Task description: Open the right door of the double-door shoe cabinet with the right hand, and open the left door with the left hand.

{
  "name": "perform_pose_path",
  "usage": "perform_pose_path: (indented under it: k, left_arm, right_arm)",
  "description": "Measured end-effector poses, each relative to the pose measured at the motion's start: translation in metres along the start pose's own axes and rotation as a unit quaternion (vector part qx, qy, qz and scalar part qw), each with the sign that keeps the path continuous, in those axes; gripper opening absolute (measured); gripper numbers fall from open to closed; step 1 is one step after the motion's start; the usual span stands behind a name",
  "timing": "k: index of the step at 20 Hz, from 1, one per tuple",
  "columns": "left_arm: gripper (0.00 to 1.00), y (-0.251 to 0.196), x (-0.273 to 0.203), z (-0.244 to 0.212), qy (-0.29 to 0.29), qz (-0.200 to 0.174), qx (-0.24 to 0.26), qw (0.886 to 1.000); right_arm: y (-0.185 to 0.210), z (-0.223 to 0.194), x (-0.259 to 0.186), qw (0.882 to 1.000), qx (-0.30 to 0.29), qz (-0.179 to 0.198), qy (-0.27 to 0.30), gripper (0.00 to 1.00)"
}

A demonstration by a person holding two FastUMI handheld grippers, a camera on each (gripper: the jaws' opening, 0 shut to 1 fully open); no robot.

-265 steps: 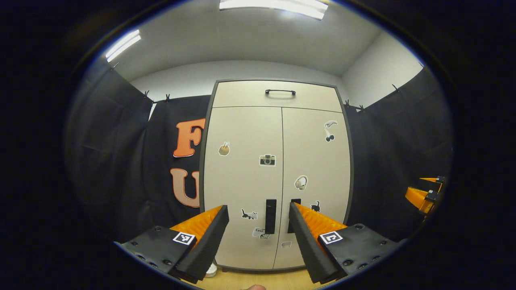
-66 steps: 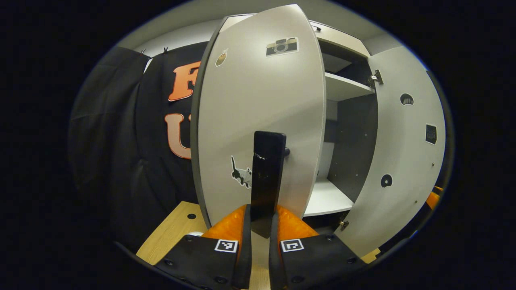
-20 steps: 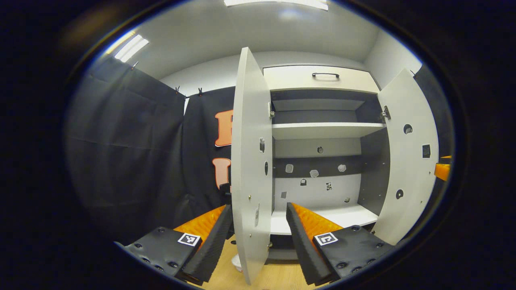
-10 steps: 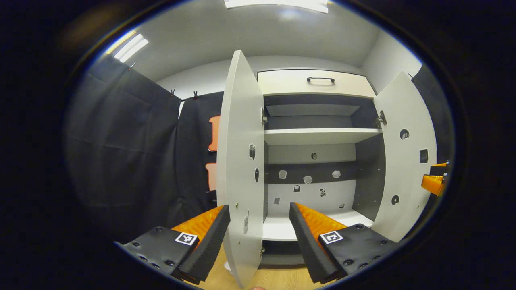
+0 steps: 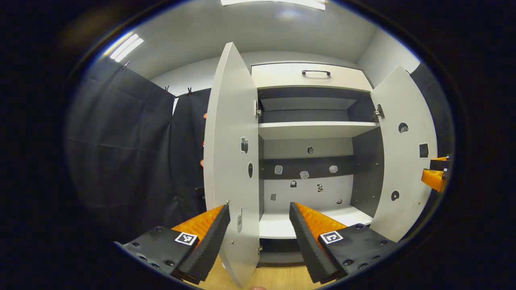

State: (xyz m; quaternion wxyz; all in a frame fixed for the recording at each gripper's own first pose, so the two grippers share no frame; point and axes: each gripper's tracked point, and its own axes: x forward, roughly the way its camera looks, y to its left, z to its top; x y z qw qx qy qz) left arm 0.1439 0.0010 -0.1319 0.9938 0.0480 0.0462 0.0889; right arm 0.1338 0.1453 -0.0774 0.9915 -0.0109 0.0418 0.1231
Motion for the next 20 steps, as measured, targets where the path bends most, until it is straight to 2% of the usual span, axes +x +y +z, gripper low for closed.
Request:
perform_pose_path:
  k: [7, 20]
  left_arm:
    - [0.95, -0.0022, 0.0057, 0.0064, -0.009, -0.004, 0.004, 1.000]
    - [0.95, 0.0006, 0.0044, 0.0113, -0.019, -0.005, -0.003, 1.000]
  right_arm:
    - [0.0016, 0.0015, 0.0009, 1.000, 0.001, 0.006, -0.005, 0.94]
    - [-0.0027, 0.0007, -0.0009, 1.000, -0.006, -0.006, -0.003, 0.94]
